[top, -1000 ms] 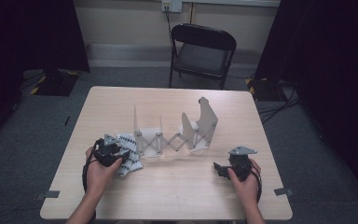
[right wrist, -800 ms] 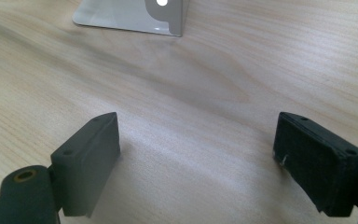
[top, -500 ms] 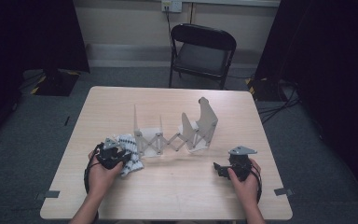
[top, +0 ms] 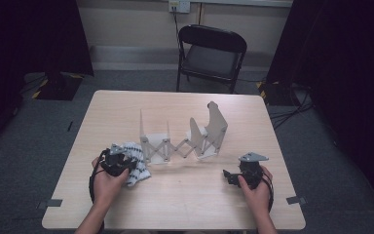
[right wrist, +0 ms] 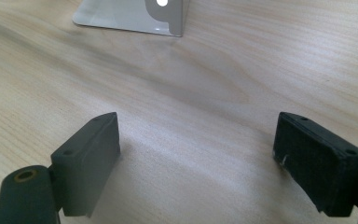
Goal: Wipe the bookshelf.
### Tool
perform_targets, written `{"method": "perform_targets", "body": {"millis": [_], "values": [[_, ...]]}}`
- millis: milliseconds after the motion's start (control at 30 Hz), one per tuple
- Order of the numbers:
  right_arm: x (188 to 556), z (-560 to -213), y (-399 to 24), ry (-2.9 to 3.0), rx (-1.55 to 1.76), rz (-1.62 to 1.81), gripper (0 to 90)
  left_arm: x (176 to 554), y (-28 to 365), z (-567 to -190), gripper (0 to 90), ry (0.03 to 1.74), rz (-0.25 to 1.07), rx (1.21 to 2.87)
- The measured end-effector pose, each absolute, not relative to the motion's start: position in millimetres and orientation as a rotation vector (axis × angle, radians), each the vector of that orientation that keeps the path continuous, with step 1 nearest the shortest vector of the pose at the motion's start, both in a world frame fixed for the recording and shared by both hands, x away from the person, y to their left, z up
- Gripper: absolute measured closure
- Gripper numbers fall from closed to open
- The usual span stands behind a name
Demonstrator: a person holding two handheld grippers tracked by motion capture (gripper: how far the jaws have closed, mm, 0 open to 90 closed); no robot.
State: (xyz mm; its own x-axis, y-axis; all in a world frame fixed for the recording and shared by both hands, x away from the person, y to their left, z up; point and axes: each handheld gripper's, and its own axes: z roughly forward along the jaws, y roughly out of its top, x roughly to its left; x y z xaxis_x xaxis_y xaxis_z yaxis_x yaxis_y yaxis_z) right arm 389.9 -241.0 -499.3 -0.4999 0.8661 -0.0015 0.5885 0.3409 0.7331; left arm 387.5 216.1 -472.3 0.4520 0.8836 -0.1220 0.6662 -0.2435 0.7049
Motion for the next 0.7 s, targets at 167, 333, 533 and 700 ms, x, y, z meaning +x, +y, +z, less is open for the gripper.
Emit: {"method": "perform_targets", "body": {"millis": [167, 333, 533, 700], "values": [[390, -499, -241, 2.220, 1.279, 0.967, 13.9, 390, 223, -447, 77.5, 1.297, 0.423, 1.976], [390, -499, -241, 2.218, 1.279, 0.967, 13.9, 393, 231, -419, 77.5, 1.291, 0.440, 1.958], [390, -499, -241, 2.219, 1.279, 0.967, 13.9, 398, 233, -383, 77.5, 1.278, 0.479, 1.911], [390, -499, -241, 2.219, 1.280, 0.967, 13.9, 399, 229, -350, 77.5, 1.236, 0.504, 1.862]]}}
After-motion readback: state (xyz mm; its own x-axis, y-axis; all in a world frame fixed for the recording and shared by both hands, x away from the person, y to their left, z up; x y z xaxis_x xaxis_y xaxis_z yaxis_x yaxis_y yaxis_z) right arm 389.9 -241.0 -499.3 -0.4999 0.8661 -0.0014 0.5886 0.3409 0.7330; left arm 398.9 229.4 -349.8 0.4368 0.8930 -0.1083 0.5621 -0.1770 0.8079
